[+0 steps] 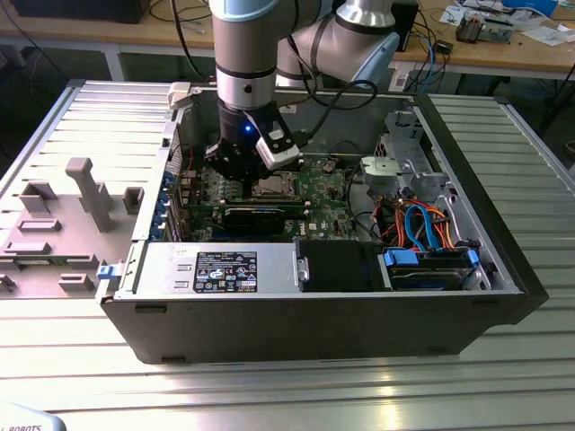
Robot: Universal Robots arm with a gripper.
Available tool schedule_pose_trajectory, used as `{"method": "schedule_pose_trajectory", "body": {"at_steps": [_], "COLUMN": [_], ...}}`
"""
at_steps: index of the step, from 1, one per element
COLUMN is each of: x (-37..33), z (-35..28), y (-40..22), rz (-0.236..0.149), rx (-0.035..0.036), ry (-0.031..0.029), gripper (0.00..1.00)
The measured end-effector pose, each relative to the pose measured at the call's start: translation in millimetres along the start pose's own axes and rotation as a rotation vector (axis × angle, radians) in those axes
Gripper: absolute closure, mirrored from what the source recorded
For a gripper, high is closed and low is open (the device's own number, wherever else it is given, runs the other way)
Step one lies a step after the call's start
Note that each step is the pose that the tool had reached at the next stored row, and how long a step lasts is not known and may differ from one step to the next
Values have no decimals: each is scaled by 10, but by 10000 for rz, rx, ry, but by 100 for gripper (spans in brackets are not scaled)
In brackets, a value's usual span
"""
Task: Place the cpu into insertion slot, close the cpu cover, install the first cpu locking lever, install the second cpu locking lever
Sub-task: 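Install the second cpu locking lever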
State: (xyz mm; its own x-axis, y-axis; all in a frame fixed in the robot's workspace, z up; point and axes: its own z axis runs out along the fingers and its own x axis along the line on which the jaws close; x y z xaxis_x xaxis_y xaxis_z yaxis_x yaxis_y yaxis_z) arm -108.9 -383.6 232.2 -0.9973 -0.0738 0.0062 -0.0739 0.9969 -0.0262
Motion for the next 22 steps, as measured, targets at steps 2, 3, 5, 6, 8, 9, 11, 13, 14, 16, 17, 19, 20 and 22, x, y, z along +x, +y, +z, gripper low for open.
{"method": "schedule_pose_trajectory", "body": {"at_steps": [2,3,5,6,8,9,11,13,14,16,17,19,20,22], "x": [8,14,23,24,25,25,-46,-113,-146,-192,-204,-207,-207,-208], "z": [-1,-20,-99,-145,-247,-250,-251,-251,-252,-251,-246,-230,-217,-180], "y": [1,1,-1,-2,-5,-5,-10,-15,-17,-20,-20,-20,-20,-19], "rz": [-5,-5,-3,-3,-4,-3,-6,-6,-8,-12,-13,-13,-12,-14], "rx": [1,1,5,8,7,7,-1,-12,-18,-31,-48,-65,-67,-68], "ry": [-6,-31,-84,-99,-113,-114,-24,69,119,196,241,294,306,313], "gripper": [89,89,89,89,89,89,89,89,89,89,89,89,89,89]}}
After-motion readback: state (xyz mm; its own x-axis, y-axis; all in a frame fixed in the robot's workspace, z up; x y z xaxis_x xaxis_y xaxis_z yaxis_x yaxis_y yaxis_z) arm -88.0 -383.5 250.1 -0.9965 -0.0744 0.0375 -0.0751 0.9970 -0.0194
